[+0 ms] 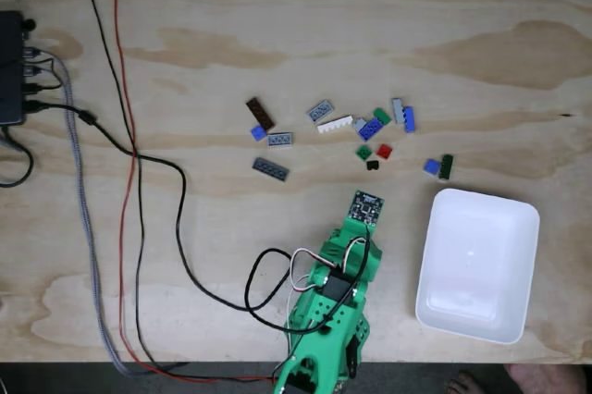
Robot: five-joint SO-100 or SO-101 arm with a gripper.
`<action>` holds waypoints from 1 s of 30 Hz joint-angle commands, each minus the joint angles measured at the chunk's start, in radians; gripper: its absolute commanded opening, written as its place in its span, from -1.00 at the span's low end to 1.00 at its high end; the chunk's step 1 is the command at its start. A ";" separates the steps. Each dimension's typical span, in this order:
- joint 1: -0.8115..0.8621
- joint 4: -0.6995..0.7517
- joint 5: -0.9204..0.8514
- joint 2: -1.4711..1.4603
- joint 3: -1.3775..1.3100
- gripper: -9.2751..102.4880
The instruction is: Put all lego bricks in the bin.
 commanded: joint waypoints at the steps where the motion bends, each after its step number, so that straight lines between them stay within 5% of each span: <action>1: -0.005 0.020 0.003 0.002 -0.011 -0.72; 20: -0.005 0.020 0.003 0.002 -0.011 -0.72; 30: -0.187 0.025 0.060 -0.012 -0.011 -0.72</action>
